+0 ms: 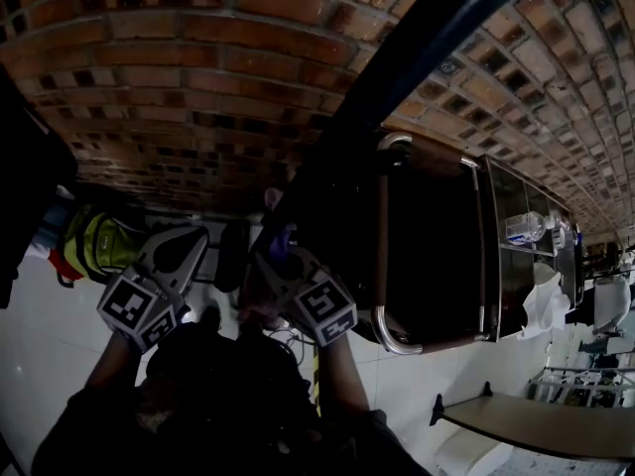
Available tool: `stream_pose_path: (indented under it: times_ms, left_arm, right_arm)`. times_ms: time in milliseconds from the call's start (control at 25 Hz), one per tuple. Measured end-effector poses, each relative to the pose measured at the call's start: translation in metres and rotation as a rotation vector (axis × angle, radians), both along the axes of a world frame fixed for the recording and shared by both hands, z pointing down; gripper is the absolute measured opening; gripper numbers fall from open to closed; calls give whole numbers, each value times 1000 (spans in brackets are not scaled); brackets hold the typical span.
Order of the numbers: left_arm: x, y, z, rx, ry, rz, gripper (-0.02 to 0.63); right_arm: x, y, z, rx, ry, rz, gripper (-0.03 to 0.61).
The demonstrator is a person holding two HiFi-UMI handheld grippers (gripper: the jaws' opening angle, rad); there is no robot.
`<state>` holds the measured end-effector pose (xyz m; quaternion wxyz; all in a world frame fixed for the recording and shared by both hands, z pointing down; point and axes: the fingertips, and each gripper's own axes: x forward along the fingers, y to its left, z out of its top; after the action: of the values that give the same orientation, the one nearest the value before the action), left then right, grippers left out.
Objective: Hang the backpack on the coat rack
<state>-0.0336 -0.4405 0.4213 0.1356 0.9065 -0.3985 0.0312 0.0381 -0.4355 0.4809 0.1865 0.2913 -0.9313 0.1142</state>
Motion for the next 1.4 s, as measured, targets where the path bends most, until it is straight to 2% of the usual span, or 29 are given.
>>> stream_pose_path:
  times_ms: [480, 760, 880, 1080, 1280, 1400]
  left_arm:
    - [13, 13, 5, 1, -5, 22, 40]
    - [16, 26, 2, 2, -8, 20, 40]
    - [17, 32, 2, 5, -8, 21, 40]
    - [16, 37, 0, 12, -5, 28, 40]
    - [9, 38, -1, 21, 6, 51, 40]
    - [5, 36, -2, 24, 12, 78, 40]
  right_arm:
    - [5, 1, 19, -26, -162, 106, 2]
    - [11, 2, 26, -60, -227, 174, 59]
    - [19, 7, 27, -46, -219, 195, 93]
    - [34, 17, 23, -13, -192, 233, 114]
    - [47, 28, 5, 112, -105, 327, 124]
    - [51, 34, -5, 142, -94, 377, 124]
